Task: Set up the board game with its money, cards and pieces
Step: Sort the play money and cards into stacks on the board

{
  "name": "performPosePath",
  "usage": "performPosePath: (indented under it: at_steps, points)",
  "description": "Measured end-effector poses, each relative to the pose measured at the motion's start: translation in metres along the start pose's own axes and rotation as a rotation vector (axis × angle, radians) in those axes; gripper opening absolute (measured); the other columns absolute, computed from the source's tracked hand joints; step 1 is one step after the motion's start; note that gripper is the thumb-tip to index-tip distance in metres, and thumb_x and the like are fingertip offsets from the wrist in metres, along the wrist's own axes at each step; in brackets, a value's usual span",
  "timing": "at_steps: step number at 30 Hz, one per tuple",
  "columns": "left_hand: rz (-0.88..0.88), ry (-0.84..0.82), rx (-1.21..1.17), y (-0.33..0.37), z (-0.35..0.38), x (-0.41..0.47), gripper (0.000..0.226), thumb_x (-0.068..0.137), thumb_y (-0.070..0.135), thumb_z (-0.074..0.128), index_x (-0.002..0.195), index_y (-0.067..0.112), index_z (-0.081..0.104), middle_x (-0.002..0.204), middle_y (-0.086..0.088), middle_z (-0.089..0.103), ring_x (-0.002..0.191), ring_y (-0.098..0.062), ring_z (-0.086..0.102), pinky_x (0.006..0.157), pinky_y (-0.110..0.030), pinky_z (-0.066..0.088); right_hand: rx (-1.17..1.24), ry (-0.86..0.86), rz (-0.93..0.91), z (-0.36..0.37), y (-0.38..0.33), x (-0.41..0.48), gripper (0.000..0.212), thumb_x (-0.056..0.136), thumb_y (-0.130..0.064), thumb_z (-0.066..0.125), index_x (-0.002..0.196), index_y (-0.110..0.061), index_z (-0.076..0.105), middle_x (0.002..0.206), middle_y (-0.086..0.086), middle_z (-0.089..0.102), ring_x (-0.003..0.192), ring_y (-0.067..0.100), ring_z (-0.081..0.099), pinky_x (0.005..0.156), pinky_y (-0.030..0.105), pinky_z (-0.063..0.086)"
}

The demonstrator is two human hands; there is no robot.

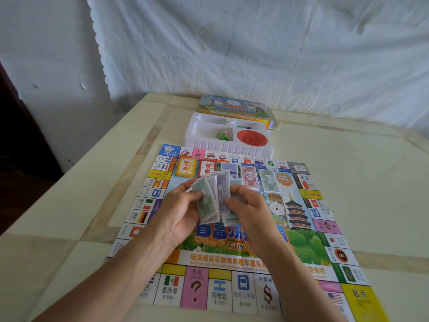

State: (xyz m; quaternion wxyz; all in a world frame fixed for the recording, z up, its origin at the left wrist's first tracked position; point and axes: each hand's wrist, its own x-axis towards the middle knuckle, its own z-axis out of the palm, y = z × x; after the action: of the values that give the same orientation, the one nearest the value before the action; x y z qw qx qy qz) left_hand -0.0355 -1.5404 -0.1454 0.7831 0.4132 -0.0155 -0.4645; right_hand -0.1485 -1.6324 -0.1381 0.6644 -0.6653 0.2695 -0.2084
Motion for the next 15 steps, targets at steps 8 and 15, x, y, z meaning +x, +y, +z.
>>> performPosePath:
  at_steps: [8, 15]
  points:
    - [0.088, 0.035, 0.060, -0.003, 0.002, -0.001, 0.036, 0.087, -0.015, 0.044, 0.114, 0.005, 0.055, 0.102, -0.020, 0.067, 0.090, -0.032, 0.065, 0.062, -0.042, 0.056, -0.137, -0.013, -0.078, 0.007, 0.003, 0.000, 0.013, 0.093, -0.011, 0.056, 0.101, -0.015, 0.066, 0.091, 0.007, 0.071, 0.081, 0.022, 0.070, 0.073, 0.040, 0.059]
    - [0.119, -0.143, 0.249, -0.008, 0.008, -0.009, 0.027, 0.087, 0.010, 0.059, 0.114, 0.010, 0.062, 0.095, -0.012, 0.068, 0.084, -0.023, 0.065, 0.069, -0.038, 0.054, -0.607, 0.099, -0.308, 0.012, 0.007, 0.000, 0.007, 0.093, -0.015, 0.055, 0.094, -0.015, 0.062, 0.091, 0.001, 0.061, 0.079, 0.015, 0.057, 0.066, 0.024, 0.047]
